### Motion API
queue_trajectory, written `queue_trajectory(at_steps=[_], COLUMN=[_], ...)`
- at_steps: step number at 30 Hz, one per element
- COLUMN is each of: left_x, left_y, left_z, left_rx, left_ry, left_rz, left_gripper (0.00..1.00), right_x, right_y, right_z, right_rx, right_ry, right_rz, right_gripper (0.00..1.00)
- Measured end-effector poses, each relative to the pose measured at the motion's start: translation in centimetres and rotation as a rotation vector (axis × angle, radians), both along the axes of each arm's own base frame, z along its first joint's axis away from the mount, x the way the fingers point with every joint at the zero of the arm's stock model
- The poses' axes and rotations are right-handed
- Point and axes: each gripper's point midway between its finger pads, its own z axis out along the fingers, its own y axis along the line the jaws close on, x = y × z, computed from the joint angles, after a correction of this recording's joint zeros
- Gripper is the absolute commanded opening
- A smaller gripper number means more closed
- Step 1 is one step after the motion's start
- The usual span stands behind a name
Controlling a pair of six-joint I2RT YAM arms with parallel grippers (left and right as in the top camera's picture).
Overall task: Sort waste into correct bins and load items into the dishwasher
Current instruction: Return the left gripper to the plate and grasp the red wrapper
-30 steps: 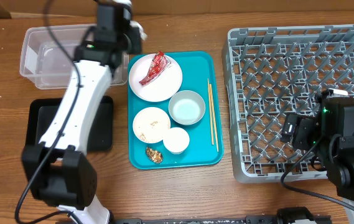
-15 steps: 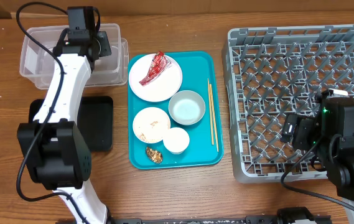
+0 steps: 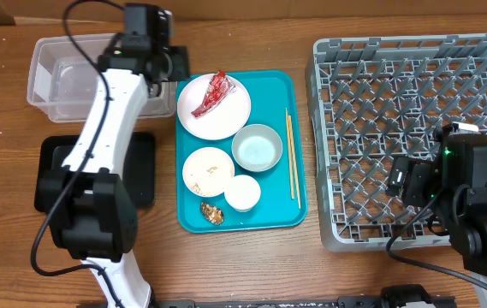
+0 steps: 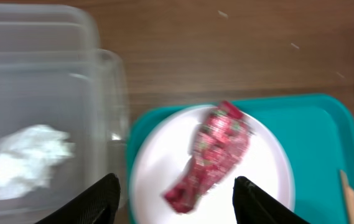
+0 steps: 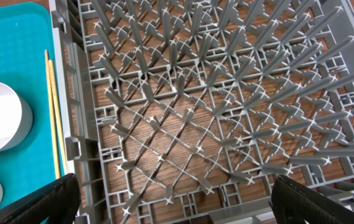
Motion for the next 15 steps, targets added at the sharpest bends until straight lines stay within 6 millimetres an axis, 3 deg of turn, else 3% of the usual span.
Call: queue_trajectory(at_steps=[5,15], left_x=[-1.9,-3.8], left_y=[-3.4,-3.4], left_z=[-2.1,-8.3], left_rx=[0.012,0.045], left_ry=[0.057,0.210], left_rz=[-0.092,-0.105], left_gripper=[0.62,0.59], right_x=[0.0,0.0], right_y=[0.0,0.0], right_z=[0.0,0.0], right_rx=[0.000,0.000], right_ry=[0.000,0.000], right_rz=[-0.001,0.000], right_gripper=[1.00,1.00])
